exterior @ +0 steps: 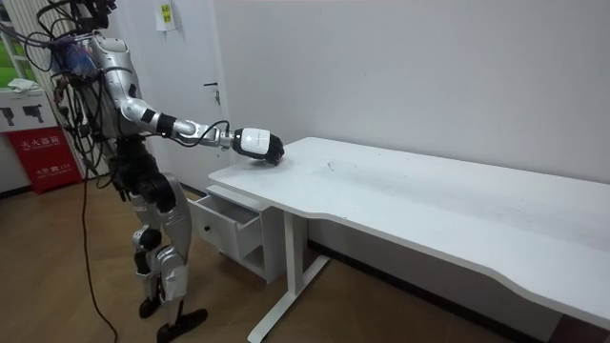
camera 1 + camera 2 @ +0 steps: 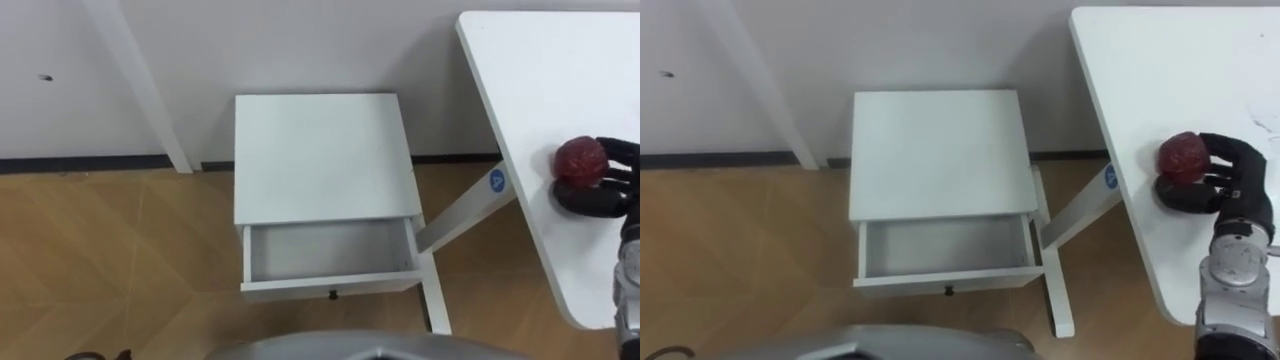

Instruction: Put apple and close drawer

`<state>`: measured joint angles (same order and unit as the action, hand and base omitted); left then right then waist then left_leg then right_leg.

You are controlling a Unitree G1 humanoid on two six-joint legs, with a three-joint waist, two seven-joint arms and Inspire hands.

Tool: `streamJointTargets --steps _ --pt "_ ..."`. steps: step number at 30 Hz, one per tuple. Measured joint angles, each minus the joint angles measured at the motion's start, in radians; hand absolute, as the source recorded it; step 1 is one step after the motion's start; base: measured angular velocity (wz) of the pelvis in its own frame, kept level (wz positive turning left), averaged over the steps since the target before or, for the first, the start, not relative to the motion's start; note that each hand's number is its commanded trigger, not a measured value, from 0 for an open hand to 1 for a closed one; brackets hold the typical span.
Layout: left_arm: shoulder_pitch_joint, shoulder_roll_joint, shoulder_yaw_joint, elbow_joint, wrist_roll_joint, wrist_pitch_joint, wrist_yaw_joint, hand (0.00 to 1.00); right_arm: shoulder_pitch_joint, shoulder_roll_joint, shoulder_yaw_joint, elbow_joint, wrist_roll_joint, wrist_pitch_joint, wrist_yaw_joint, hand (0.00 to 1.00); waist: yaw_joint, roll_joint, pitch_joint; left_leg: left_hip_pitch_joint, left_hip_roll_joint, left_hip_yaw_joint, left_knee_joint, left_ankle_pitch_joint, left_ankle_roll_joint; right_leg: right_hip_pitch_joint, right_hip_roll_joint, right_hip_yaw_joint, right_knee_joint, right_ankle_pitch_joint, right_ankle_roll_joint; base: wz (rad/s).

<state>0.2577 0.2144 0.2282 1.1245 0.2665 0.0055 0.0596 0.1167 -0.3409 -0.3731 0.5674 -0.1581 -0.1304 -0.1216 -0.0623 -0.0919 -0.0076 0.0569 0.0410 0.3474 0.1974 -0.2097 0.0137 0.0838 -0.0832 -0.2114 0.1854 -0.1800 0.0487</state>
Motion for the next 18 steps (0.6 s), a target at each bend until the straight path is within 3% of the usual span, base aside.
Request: streamJointTargets --steps 18 --pt "-0.001 0.001 0.000 0.008 0.000 -0.001 0.003 0.00 0.001 -0.004 0.008 0.001 -0.005 0.002 0.039 1.00 0.005 -0.009 0.0032 0.003 0.000 -0.011 0.004 -0.002 0.001 0.004 -0.002 -0.012 0.001 0.000 0.000 0.02"
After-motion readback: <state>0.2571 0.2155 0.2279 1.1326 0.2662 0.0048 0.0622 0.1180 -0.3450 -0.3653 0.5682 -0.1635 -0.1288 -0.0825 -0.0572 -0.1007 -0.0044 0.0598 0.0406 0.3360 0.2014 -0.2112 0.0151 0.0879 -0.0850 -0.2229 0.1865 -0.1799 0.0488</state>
